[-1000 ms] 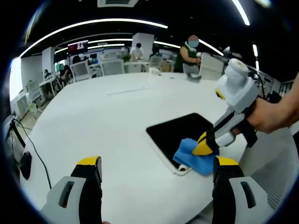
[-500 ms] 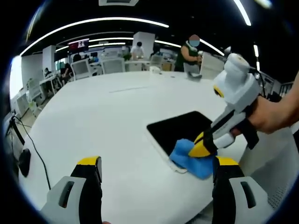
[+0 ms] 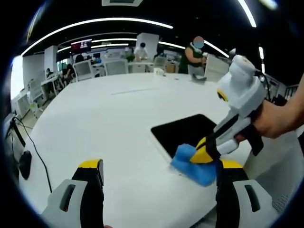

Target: Wipe the mirror surface with the cleaning cloth until all visible marks leave the cleaned area.

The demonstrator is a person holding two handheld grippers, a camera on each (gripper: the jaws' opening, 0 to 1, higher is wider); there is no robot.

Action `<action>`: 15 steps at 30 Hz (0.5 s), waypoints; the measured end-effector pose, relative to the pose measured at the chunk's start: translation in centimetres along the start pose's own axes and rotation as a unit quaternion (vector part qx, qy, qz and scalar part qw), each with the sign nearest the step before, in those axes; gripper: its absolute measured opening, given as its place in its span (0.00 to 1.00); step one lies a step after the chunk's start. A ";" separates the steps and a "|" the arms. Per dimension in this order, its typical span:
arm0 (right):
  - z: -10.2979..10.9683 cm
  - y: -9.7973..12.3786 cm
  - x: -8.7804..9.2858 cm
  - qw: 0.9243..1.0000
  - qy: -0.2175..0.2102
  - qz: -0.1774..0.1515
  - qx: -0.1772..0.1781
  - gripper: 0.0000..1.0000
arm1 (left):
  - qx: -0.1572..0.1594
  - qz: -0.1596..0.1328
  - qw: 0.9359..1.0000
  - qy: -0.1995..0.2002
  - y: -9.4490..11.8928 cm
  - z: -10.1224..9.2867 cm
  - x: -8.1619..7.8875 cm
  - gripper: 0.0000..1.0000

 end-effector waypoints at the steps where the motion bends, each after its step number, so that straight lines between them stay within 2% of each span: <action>1: 0.1 0.0 0.1 1.000 0.001 -0.001 0.001 0.05 | 0.000 -0.001 1.000 0.002 0.0 0.0 0.0 1.00; 8: 0.0 0.0 0.1 1.000 0.014 0.008 -0.012 0.06 | -0.002 -0.002 1.000 0.002 0.1 0.3 -0.1 1.00; 15: 0.0 -0.1 0.0 1.000 0.018 0.009 -0.007 0.05 | -0.004 -0.004 1.000 0.003 0.2 0.5 -0.2 1.00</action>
Point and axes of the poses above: the point that each gripper's makers call its tool centre point, and the gripper's own axes: y roughly backward along the fingers, z roughly to its left, x roughly out of its underside, the point moved 7 cm from there along y, roughly backward along the fingers, and after that the axes turned 9 degrees about z, right-handed, at the moved point
